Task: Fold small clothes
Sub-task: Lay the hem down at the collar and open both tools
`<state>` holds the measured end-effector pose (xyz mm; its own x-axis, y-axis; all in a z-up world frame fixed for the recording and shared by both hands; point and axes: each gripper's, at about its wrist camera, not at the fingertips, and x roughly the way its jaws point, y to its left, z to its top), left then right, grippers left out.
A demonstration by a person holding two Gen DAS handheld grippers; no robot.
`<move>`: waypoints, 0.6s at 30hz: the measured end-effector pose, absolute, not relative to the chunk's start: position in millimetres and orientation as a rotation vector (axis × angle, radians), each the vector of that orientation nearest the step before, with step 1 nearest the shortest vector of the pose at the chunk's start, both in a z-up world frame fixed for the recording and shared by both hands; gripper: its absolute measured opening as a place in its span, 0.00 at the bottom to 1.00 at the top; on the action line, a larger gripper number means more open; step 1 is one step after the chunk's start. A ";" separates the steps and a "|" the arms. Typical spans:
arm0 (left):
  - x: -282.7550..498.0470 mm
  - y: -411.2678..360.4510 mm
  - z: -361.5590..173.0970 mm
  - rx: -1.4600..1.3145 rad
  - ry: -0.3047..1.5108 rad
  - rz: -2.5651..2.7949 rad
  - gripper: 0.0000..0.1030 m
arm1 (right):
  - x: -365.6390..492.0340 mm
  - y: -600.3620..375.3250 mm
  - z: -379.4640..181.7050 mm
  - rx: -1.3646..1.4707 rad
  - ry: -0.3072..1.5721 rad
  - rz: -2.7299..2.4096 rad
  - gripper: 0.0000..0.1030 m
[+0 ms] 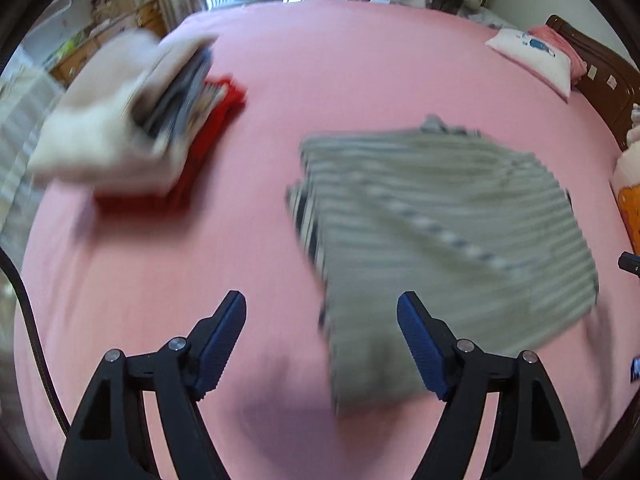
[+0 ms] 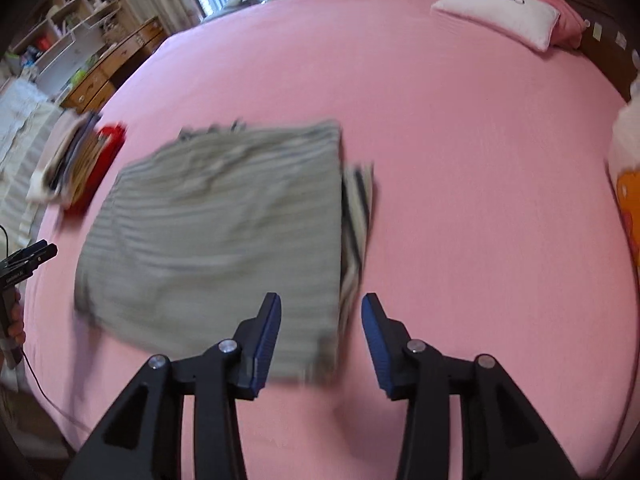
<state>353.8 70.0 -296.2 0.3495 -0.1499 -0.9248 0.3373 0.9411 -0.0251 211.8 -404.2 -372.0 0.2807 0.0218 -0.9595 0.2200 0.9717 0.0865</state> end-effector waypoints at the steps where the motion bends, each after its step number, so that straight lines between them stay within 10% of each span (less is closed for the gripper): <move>1: 338.3 78.7 -300.4 0.181 1.191 -0.325 0.75 | 201.4 -398.7 -373.2 0.216 1.297 -0.117 0.41; 9: 280.8 90.9 -344.8 0.175 1.264 -0.424 0.52 | 165.7 -372.4 -405.7 0.137 1.357 -0.040 0.36; 18: 276.3 85.7 -354.4 0.085 1.264 -0.544 0.50 | 182.4 -372.2 -430.6 0.125 1.354 0.004 0.27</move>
<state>276.3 85.7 -354.4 0.1942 -0.3416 -0.9196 0.4332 0.8709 -0.2320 182.4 -372.2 -430.6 0.2159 0.0749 -0.9735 0.0697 0.9933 0.0918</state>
